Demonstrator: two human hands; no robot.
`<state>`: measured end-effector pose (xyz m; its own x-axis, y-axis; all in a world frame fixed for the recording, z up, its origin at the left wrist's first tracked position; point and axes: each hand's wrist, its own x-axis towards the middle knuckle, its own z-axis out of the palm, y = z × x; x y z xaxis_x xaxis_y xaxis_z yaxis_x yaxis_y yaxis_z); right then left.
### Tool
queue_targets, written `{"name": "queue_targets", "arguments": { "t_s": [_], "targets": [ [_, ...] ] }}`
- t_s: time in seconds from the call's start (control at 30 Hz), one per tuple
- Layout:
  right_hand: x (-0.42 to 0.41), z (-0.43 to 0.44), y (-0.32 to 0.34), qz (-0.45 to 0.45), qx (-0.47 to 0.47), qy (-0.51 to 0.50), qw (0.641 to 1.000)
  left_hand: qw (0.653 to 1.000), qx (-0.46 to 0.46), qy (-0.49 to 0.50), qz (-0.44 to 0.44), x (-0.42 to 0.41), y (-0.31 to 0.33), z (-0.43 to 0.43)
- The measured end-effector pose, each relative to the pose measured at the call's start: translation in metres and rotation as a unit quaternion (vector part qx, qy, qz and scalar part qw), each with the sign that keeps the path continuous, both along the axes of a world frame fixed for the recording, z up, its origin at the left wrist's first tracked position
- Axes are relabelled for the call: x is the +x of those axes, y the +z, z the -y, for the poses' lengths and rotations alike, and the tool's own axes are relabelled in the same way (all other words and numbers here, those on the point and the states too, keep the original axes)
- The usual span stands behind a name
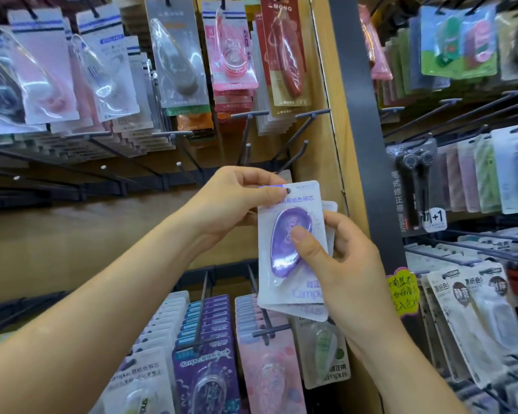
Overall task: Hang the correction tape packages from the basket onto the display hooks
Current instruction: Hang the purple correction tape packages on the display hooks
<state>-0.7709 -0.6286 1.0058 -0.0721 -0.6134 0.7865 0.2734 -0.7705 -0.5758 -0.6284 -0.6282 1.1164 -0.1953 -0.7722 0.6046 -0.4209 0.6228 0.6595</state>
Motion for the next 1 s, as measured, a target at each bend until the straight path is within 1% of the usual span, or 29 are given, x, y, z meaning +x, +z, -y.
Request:
{"name": "queue_targets", "arguments": {
  "t_s": [0.07, 0.17, 0.23, 0.33, 0.43, 0.6, 0.7, 0.77, 0.87, 1.0],
  "targets": [
    [-0.003, -0.001, -0.001, -0.006, 0.008, 0.006, 1.000, 0.999, -0.007, -0.009, -0.036, -0.007, -0.001, 0.003],
    [-0.007, -0.004, -0.005, -0.036, 0.011, 0.001, 0.999, 0.987, -0.019, -0.049, -0.155, -0.024, 0.003, 0.007],
    [-0.005, -0.004, -0.006, -0.040, 0.022, -0.008, 0.999, 0.978, -0.030, -0.049, -0.201, -0.035, 0.007, 0.009],
    [-0.004, -0.002, -0.004, -0.025, 0.042, -0.013, 0.999, 0.976, -0.041, -0.039, -0.212, -0.046, 0.008, 0.017],
    [-0.005, 0.001, 0.000, -0.010, 0.069, 0.013, 0.997, 0.974, -0.052, -0.020, -0.220, -0.049, 0.009, 0.023],
    [-0.010, 0.006, 0.003, 0.036, 0.090, 0.034, 0.995, 0.972, -0.129, 0.019, -0.193, -0.058, 0.012, 0.032],
    [-0.010, 0.008, 0.002, 0.042, 0.094, 0.041, 0.994, 0.970, -0.176, 0.018, -0.167, -0.059, 0.013, 0.034],
    [-0.010, 0.008, 0.002, 0.041, 0.097, 0.038, 0.994, 0.970, -0.187, 0.016, -0.154, -0.057, 0.015, 0.034],
    [-0.010, 0.005, 0.005, 0.045, 0.103, 0.040, 0.993, 0.974, -0.153, 0.021, -0.166, -0.058, 0.018, 0.035],
    [-0.013, -0.002, 0.008, 0.054, 0.108, 0.077, 0.990, 0.980, -0.082, 0.017, -0.182, -0.061, 0.025, 0.035]
  ]
}}
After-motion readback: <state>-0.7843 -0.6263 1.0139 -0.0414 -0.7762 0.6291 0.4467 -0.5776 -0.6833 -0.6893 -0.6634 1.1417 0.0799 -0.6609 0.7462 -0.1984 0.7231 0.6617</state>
